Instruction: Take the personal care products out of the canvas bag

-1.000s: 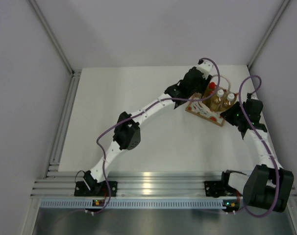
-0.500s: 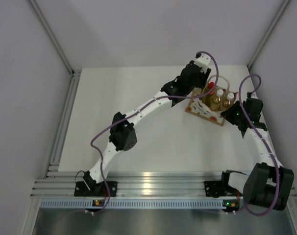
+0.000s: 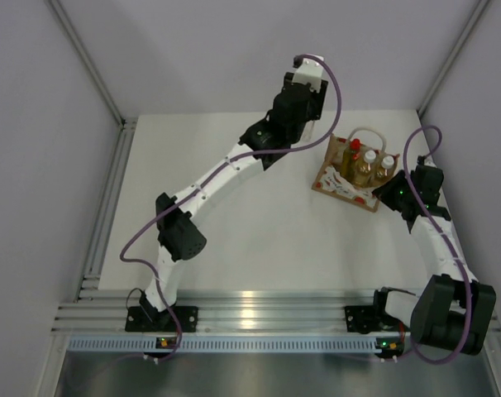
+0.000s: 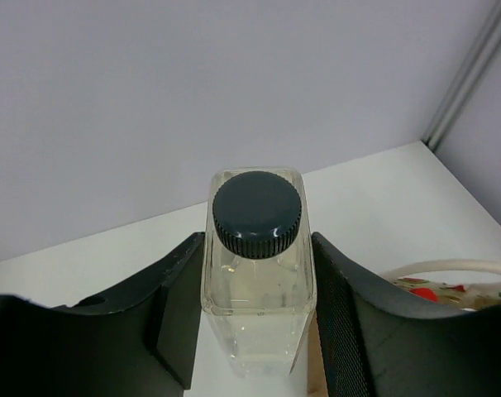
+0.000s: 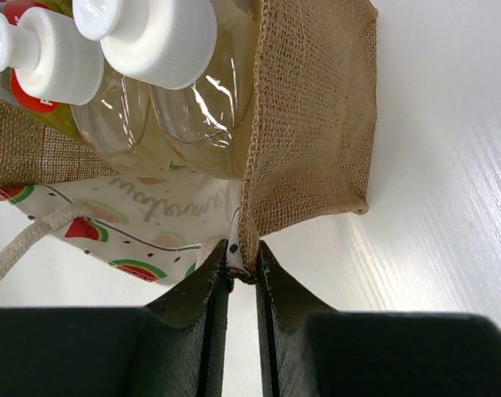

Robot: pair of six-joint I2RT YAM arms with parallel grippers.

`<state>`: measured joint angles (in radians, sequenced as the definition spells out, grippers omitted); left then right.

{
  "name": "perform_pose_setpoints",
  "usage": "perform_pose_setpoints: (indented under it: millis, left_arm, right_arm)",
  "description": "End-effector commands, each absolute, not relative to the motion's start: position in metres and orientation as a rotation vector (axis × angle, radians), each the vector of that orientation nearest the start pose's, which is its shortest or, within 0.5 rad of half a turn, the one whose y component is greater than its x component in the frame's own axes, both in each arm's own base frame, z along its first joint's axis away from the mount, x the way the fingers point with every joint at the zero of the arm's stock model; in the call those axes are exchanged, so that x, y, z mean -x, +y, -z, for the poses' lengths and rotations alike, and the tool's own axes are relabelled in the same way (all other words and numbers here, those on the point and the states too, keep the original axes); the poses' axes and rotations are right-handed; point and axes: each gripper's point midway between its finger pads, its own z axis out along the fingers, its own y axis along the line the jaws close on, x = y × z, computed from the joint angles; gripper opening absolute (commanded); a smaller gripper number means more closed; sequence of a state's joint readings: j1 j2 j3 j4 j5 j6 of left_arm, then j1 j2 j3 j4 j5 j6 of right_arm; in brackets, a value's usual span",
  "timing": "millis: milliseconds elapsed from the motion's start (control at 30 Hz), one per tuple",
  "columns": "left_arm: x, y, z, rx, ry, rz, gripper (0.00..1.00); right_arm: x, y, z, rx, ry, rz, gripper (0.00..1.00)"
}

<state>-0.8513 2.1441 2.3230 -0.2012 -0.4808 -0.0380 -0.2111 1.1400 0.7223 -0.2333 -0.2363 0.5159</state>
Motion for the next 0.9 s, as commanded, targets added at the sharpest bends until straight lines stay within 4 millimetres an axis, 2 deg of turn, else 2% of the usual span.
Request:
perform_pose_setpoints:
  millis: [0,133,200,233,267,300,333,367,400,433,467,500,600,633,700,733,767,800,833,867]
  left_arm:
    - [-0.45,-0.347,-0.522,-0.015,1.315,0.386,0.0]
    - [-0.448,-0.324,-0.506,-0.008,1.36,0.311,0.0]
    - [-0.448,-0.311,-0.482,-0.007,1.411,0.302,0.0]
    - [-0.442,-0.3,-0.484,0.019,1.415,0.323,0.0]
    - [-0.445,-0.291,-0.473,0.029,1.436,0.311,0.0]
    - [-0.448,-0.288,-0.445,0.023,1.481,0.294,0.0]
    - [-0.442,-0.278,-0.449,0.058,1.472,0.323,0.0]
    - [-0.444,-0.27,-0.442,0.072,1.473,0.326,0.0]
    - [-0.445,-0.268,-0.412,0.054,1.521,0.308,0.0]
    - [-0.441,-0.262,-0.414,0.077,1.513,0.328,0.0]
    - [-0.441,-0.257,-0.407,0.086,1.522,0.324,0.0]
    - [-0.44,-0.253,-0.388,0.081,1.554,0.306,0.0]
    - [-0.434,-0.237,-0.376,0.141,1.543,0.282,0.0]
    - [-0.43,-0.228,-0.359,0.164,1.563,0.259,0.0]
    - [-0.428,-0.217,-0.349,0.204,1.557,0.244,0.0]
    - [-0.424,-0.208,-0.333,0.228,1.572,0.223,0.0]
    - [-0.425,-0.201,-0.326,0.241,1.571,0.216,0.0]
    - [-0.424,-0.198,-0.321,0.248,1.57,0.221,0.0]
    - [-0.422,-0.194,-0.325,0.271,1.545,0.247,0.0]
    - [-0.421,-0.189,-0.307,0.264,1.569,0.236,0.0]
  right_arm:
    - [-0.351,-0.007,-0.174,-0.629,2.028,-0.45,0.0]
    - [-0.351,-0.008,-0.179,-0.666,2.002,-0.466,0.0]
    - [-0.351,-0.007,-0.182,-0.68,1.989,-0.474,0.0]
    - [-0.35,-0.005,-0.185,-0.691,1.978,-0.492,0.0]
    - [-0.351,-0.005,-0.187,-0.693,1.968,-0.501,0.0]
    - [-0.35,-0.004,-0.189,-0.698,1.962,-0.506,0.0]
    - [-0.35,-0.003,-0.191,-0.708,1.95,-0.517,0.0]
    - [-0.349,-0.003,-0.191,-0.713,1.947,-0.518,0.0]
    - [-0.349,-0.004,-0.192,-0.715,1.944,-0.519,0.0]
    - [-0.349,-0.003,-0.192,-0.718,1.941,-0.523,0.0]
    - [-0.349,-0.003,-0.193,-0.717,1.94,-0.525,0.0]
    - [-0.348,-0.002,-0.192,-0.716,1.944,-0.528,0.0]
    - [-0.347,-0.001,-0.19,-0.712,1.951,-0.536,0.0]
    - [-0.347,0.0,-0.19,-0.708,1.954,-0.537,0.0]
    - [-0.346,0.0,-0.189,-0.702,1.955,-0.536,0.0]
    - [-0.346,0.001,-0.189,-0.698,1.958,-0.541,0.0]
    - [-0.346,0.002,-0.188,-0.696,1.959,-0.544,0.0]
    - [-0.346,0.003,-0.189,-0.69,1.96,-0.55,0.0]
    - [-0.346,0.004,-0.189,-0.682,1.959,-0.557,0.0]
    - [-0.345,0.004,-0.189,-0.679,1.962,-0.557,0.0]
